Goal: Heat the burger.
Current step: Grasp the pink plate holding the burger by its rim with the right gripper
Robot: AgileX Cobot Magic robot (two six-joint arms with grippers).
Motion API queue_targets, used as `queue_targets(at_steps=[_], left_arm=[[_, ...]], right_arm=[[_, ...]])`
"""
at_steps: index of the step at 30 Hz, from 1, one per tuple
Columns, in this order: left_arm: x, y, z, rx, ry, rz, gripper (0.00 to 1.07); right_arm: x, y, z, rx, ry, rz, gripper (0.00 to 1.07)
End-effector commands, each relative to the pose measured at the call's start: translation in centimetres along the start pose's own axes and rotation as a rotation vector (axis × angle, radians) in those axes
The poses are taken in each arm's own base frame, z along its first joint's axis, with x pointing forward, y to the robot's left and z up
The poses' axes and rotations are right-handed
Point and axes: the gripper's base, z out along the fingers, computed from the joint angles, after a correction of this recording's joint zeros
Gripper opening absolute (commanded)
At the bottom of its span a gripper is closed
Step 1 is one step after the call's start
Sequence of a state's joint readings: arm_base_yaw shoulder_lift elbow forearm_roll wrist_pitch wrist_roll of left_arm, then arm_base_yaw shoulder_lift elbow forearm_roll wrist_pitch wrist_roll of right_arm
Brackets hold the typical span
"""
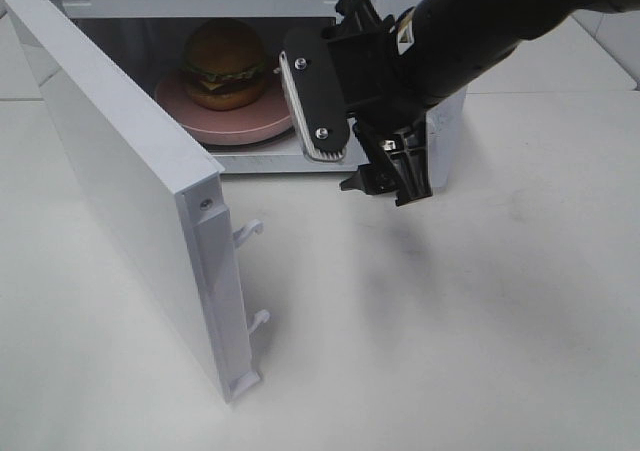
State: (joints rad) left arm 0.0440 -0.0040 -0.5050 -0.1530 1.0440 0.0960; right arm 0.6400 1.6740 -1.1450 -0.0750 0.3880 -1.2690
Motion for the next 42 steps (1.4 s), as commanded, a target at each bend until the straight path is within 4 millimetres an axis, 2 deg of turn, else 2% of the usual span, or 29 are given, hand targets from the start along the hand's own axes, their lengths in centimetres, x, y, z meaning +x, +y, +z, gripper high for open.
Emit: queue_targets(at_steps=[1, 5, 15, 21, 23, 26, 28, 31, 33, 42], left_arm=[[0.1, -0.1, -0.2, 0.0, -0.025, -0.006, 1.0], [0.1, -0.1, -0.2, 0.0, -0.025, -0.006, 1.0], [0.1, -0.1, -0.2, 0.0, -0.025, -0.006, 1.0], [0.1, -0.1, -0.2, 0.0, -0.025, -0.006, 1.0], [0.1, -0.1, -0.2, 0.0, -0.025, -0.006, 1.0], [0.1, -0.1, -0.2, 0.0, -0.025, -0.006, 1.0], [0.1, -0.1, -0.2, 0.0, -0.025, -0.006, 1.0], [0.1, -0.1, -0.2, 0.0, -0.025, -0.006, 1.0], [0.1, -0.1, -0.2, 0.0, -0.025, -0.006, 1.0], [0.1, -0.1, -0.2, 0.0, -0.025, -0.006, 1.0]], right_arm=[[-0.6, -1.1, 1.2, 0.035, -0.015, 0.003, 0.89], [-0.8, -1.6, 2.2, 0.047, -0.019, 0.002, 0.89], [-1.3, -2.9, 6.1, 0.063, -0.027, 0.001, 0.88], [-1.5, -3.5, 7.5, 0.07, -0.03, 0.002, 0.88], [-1.7, -3.9, 8.7, 0.067, -0.029, 0.002, 0.87], [-1.7, -4.0, 9.0, 0.065, -0.028, 0.003, 0.87], [-2.4, -4.5, 10.2, 0.064, -0.036, 0.022, 0.87], [-2.5, -4.6, 10.6, 0.066, -0.037, 0.034, 0.87], [-3.1, -4.8, 12.1, 0.06, -0.043, 0.034, 0.87], [-3.3, -5.2, 14.7, 0.017, -0.026, 0.049, 0.86]])
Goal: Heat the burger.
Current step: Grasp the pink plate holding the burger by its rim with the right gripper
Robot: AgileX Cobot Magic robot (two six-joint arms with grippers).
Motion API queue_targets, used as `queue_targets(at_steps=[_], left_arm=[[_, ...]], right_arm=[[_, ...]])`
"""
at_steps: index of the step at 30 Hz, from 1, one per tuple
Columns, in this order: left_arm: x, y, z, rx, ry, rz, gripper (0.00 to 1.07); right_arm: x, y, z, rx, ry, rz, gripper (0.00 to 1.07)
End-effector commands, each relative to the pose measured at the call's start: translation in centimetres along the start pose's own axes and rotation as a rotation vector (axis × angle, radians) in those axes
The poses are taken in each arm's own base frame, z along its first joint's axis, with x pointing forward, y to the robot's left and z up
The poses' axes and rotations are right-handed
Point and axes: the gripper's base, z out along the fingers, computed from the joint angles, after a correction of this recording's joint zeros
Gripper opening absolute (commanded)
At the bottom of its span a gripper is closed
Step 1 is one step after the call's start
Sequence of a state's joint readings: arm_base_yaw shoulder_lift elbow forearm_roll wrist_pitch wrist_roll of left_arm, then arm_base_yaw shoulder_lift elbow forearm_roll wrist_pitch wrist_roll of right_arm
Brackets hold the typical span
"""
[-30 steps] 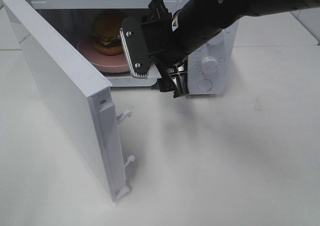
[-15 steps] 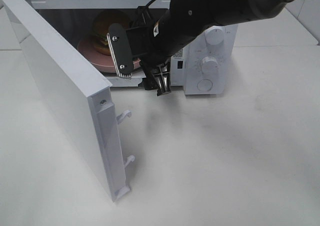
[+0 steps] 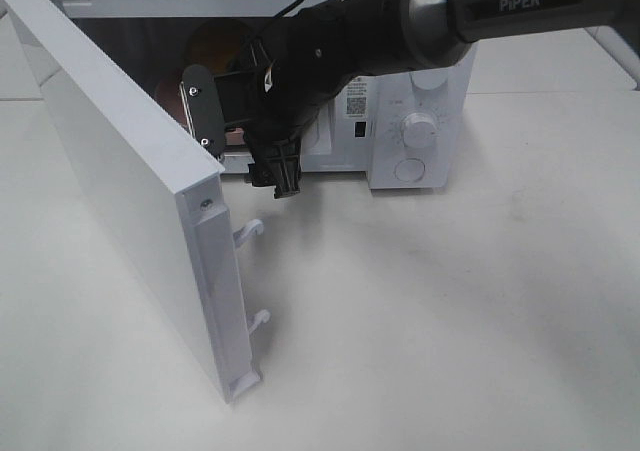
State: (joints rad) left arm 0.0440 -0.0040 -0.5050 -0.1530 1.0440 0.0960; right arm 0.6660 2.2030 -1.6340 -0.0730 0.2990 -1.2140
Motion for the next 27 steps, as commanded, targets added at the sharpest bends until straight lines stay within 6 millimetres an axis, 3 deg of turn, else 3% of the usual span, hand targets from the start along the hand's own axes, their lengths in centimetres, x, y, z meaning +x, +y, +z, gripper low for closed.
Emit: queue_targets(at_steps=[1, 8, 18, 27], left_arm=[[0.1, -0.1, -0.2, 0.0, -0.025, -0.006, 1.0], [0.1, -0.1, -0.2, 0.0, -0.025, -0.006, 1.0], [0.1, -0.1, -0.2, 0.0, -0.025, -0.006, 1.0], [0.1, -0.1, -0.2, 0.0, -0.025, -0.006, 1.0]], right_arm=[[-0.2, -0.3, 1.2, -0.03, 0.013, 0.025, 0.85], [-0.4, -1.2, 2.3, -0.037, 0.021, 0.048, 0.83], [-0.3, -3.2, 2.1, 0.01, 0.034, 0.065, 0.8], [-0.3, -3.6, 3.1, 0.002, 0.041, 0.089, 0.77]])
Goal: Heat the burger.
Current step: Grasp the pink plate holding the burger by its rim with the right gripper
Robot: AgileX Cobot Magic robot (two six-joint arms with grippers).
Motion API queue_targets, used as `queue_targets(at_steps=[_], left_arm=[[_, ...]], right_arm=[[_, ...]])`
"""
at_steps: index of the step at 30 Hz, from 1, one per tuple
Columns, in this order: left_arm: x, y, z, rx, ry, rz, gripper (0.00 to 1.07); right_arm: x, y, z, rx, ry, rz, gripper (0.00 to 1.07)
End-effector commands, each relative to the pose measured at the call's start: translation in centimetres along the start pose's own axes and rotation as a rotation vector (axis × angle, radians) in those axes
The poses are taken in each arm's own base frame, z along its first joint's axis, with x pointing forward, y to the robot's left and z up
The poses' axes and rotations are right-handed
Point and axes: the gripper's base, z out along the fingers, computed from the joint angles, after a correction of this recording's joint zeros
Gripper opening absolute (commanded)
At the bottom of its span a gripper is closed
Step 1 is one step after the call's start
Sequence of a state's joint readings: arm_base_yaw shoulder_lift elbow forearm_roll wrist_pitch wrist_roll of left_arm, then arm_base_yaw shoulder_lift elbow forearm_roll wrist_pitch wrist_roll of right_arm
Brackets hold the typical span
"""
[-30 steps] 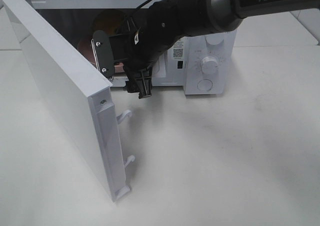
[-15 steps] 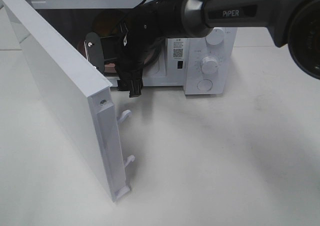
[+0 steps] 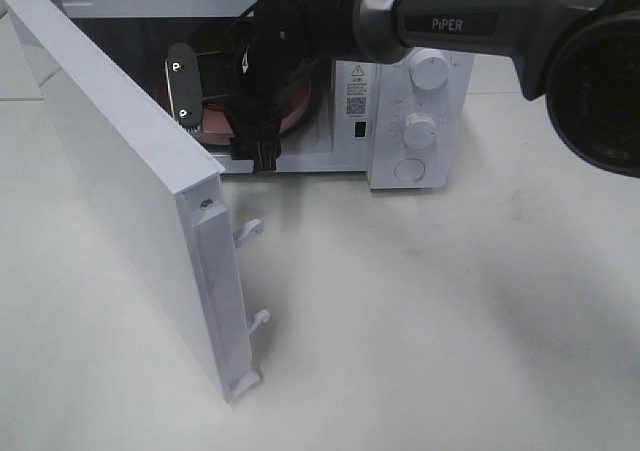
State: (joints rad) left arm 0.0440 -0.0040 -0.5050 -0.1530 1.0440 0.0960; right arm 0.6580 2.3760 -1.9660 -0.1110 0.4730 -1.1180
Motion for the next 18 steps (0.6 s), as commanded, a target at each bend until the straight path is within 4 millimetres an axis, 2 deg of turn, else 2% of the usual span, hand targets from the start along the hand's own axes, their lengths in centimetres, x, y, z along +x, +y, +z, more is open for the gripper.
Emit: queue_targets(at_steps=[1, 8, 12, 18], left_arm=[[0.1, -0.1, -0.2, 0.0, -0.025, -0.006, 1.0], [0.1, -0.1, -0.2, 0.0, -0.025, -0.006, 1.0], [0.1, -0.1, -0.2, 0.0, -0.025, -0.006, 1.0], [0.1, -0.1, -0.2, 0.0, -0.025, -0.006, 1.0]], right_arm=[[0.1, -0.2, 0.3, 0.002, 0.001, 0.014, 0.77], [-0.2, -0.4, 1.6, 0.018, -0.015, 0.028, 0.76], [-0.7, -0.6, 2.4, 0.038, -0.076, 0.097, 0.76], [-1.3, -0.6, 2.8, 0.032, -0.134, 0.131, 0.76]])
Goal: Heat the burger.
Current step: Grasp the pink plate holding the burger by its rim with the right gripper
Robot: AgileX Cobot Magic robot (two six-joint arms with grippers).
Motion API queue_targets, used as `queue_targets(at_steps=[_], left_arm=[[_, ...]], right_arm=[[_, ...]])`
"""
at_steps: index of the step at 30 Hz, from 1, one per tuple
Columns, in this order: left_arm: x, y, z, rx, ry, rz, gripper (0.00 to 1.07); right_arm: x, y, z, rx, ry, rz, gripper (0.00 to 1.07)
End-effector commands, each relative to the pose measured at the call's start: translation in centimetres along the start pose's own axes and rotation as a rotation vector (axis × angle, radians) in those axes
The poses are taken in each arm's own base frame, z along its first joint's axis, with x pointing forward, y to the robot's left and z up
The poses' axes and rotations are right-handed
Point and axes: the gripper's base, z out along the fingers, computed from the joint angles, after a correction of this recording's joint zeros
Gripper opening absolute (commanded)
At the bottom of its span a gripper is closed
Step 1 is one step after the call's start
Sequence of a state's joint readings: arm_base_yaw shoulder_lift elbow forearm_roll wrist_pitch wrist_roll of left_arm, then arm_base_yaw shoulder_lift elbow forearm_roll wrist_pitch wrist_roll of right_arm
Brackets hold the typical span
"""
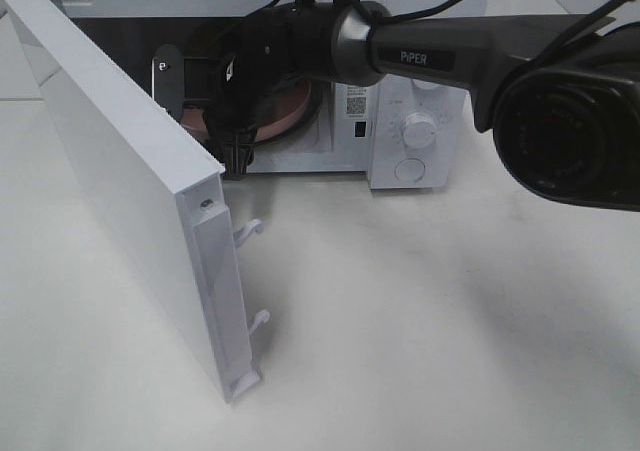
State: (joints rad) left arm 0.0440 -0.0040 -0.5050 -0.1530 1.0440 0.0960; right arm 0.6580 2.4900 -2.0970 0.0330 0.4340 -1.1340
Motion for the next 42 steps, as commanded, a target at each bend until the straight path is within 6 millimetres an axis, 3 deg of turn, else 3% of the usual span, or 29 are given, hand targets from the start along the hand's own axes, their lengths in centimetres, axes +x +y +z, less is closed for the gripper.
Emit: queue_targets(at_steps=[1, 19, 42], left_arm=[[0.1, -0.1, -0.2, 0.0, -0.025, -0.006, 1.0], [0.1, -0.1, -0.2, 0.0, -0.025, -0.006, 1.0], [0.1, -0.1, -0.2, 0.0, -0.025, -0.006, 1.0]], right_arm=[[-0.4, -0.2, 0.1, 0.002, -0.06, 0.039, 0.76], [-0.8, 0.1, 0.2, -0.023, -0.106, 0.158, 0.76], [0.7, 0.6, 0.3, -0.072, 0.035, 0.087, 0.73]])
